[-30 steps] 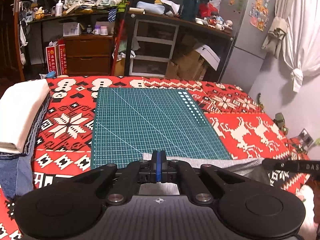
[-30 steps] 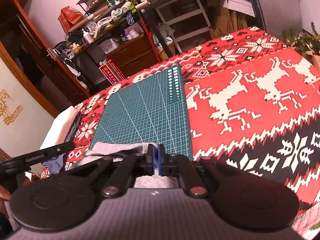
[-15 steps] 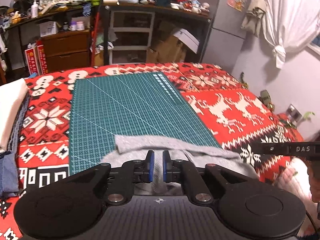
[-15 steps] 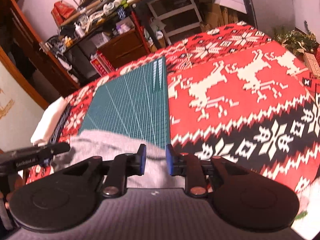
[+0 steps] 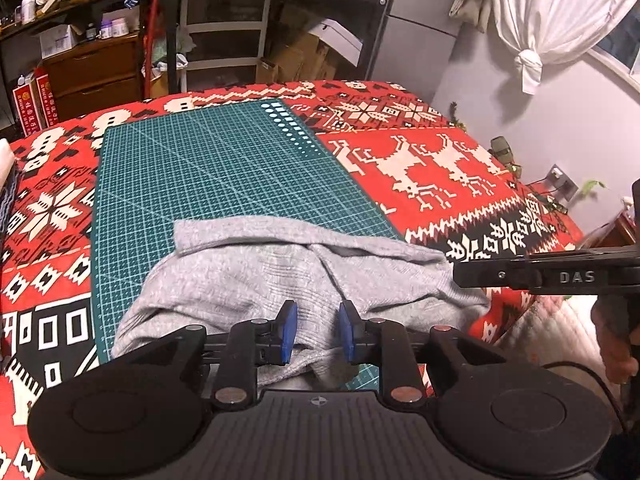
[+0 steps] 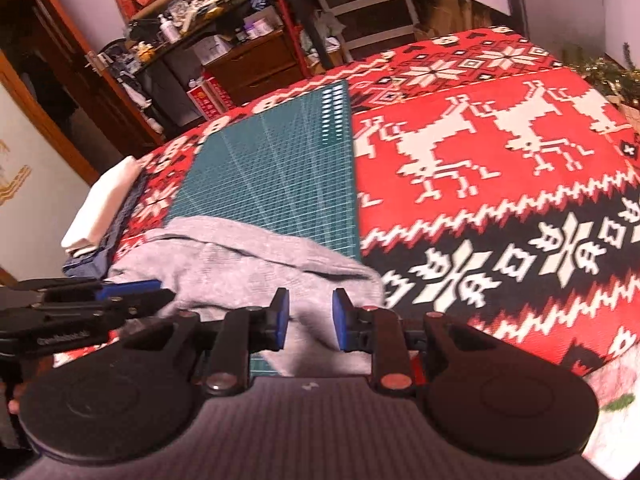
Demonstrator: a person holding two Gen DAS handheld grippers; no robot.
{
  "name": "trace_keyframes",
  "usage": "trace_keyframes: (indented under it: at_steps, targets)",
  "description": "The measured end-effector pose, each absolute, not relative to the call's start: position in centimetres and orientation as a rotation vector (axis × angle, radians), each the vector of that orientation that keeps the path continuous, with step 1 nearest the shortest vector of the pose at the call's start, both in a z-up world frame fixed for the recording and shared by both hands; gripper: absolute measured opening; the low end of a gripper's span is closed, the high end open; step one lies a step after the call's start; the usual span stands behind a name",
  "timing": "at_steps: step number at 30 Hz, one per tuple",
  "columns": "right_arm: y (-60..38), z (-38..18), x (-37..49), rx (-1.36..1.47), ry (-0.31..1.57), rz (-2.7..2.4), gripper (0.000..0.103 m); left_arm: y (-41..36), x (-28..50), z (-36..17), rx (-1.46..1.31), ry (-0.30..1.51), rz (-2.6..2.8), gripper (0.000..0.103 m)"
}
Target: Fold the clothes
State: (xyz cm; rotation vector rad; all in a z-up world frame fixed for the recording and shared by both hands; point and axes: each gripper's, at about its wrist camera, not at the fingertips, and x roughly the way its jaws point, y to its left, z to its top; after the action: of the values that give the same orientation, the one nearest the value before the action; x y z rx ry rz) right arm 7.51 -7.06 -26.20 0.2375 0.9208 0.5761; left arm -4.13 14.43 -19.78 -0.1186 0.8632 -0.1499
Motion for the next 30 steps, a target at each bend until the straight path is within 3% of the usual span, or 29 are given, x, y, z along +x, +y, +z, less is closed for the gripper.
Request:
trace_keyframes:
  at_steps: [11, 12, 14, 17, 27, 30]
  targets:
    - [-5.0, -25.5, 6.4, 0.08, 0.909, 0.598, 0.027, 17.1, -6.8, -18.2, -0.18, 0.832, -0.115, 0.023]
    - [-5.2, -25.5, 6.5, 0.072, 0.907, 0.579, 0.027, 16.9, -7.1, -18.1, -0.177, 0.833, -0.121, 0.025]
    - [-6.1, -25.4, 6.8, 0.059, 0.902, 0.536, 0.027, 16.4, -7.5, -18.1, -0.167, 0.834, -0.128, 0.041]
    - [-7.7, -25.4, 7.4, 0.044, 0.907, 0.494, 0.027, 15.4, -7.7, -18.3, -0.141, 0.832, -0.14, 0.043]
    - [-10.5, -27.3, 8.3, 0.129, 1.007, 0.469, 0.027, 12.7, -5.5, -20.3, -0.008, 0.865, -0.114, 0.041]
    - [-10.1, -27.6, 8.2, 0.118, 1.015, 0.483, 0.027, 12.7, -5.2, -20.7, 0.01, 0.864, -0.094, 0.03]
